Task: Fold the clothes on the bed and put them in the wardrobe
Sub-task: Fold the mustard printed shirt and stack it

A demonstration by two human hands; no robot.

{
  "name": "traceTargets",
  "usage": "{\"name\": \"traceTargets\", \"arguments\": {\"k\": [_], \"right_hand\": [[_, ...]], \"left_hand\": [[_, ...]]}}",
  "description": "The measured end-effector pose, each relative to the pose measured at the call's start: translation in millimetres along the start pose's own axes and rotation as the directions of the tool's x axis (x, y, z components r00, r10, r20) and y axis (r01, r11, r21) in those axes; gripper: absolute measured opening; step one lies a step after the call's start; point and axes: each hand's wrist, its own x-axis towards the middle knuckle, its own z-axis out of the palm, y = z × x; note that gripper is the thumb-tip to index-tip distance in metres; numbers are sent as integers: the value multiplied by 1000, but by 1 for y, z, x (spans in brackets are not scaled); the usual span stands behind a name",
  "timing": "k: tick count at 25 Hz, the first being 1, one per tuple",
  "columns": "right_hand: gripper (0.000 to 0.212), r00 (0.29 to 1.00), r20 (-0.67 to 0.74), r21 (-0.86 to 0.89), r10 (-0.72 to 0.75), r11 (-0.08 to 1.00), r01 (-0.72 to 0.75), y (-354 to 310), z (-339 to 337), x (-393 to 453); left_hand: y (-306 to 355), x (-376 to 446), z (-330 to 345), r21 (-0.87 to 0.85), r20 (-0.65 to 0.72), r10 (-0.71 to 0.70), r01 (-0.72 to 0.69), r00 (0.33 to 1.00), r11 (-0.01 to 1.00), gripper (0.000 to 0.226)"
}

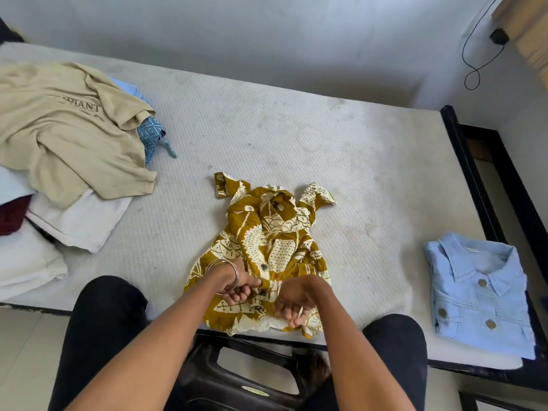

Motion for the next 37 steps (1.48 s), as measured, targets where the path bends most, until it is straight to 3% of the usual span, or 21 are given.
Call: {"name": "traceTargets", "arguments": {"k": [2,3,5,6,7,8,9,11,13,15,17,19,21,23,25,27,29,31,33,35,37], "right_hand": [[18,950,-290,59,-119,988,142,-6,-19,-1],[22,851,-490,86,-187,962,261,-10,-29,-2],[21,535,-820,82,-204,883,462,-24,-50,0],[17,378,-908,42,-178,861,506,-33,-59,2],[25,252,-953,-17,-168,861,509,-42,-67,5],[41,186,-965,-73,-185,870,488,-49,-75,10],[54,170,-963,-113,-208,889,444,-55,-81,14],[66,235,-941,-156,-242,931,331,-62,-93,22],[63,349,-902,-174,-252,955,241,-62,-107,34],[46,378,-894,-172,-240,964,204,-55,-111,44],[28,243,-943,-162,-229,950,265,-48,-111,47],[27,116,-983,-98,-145,936,337,-46,-105,43],[40,93,-995,8,-26,938,346,-47,-99,37],[39,108,-991,104,73,943,316,-51,-97,30],[13,87,-988,150,128,922,357,-53,-97,22],[19,45,-986,164,162,862,480,-54,-97,8],[21,58,-984,169,170,771,614,-55,-99,-6],[7,109,-978,202,179,670,714,-54,-98,-18],[17,146,-962,262,229,641,722,-54,-96,-26],[14,130,-955,277,266,647,711,-53,-90,-34],[32,138,-964,252,225,621,742,-51,-84,-42]], "left_hand": [[6,10,-1,-85,-253,168,-195,953,977,39],[11,13,-1,-148,-405,248,-331,880,932,40],[26,18,-7,-191,-616,319,-529,721,827,32],[34,20,-11,-130,-673,350,-570,652,811,24],[42,24,-16,-59,-696,377,-572,611,818,18],[49,29,-21,-7,-699,398,-561,595,828,16],[54,37,-26,32,-695,415,-551,587,834,18],[63,54,-37,110,-685,445,-522,576,846,30],[71,69,-45,187,-660,487,-503,571,844,46],[81,76,-50,280,-579,538,-471,613,837,53],[90,79,-53,414,-450,568,-403,689,816,45],[99,81,-52,458,-470,548,-339,692,821,32],[105,79,-50,320,-630,457,-326,627,889,44],[109,73,-48,197,-726,392,-375,566,906,37],[109,64,-50,156,-713,430,-472,554,868,16],[107,50,-55,126,-683,482,-561,549,818,25],[106,36,-62,10,-671,477,-637,567,771,27],[106,19,-67,-137,-620,483,-691,618,709,29],[107,-1,-67,-234,-549,509,-707,663,668,27],[104,-19,-64,-288,-474,536,-699,698,655,25],[100,-29,-61,-331,-431,552,-694,714,640,23]]}}
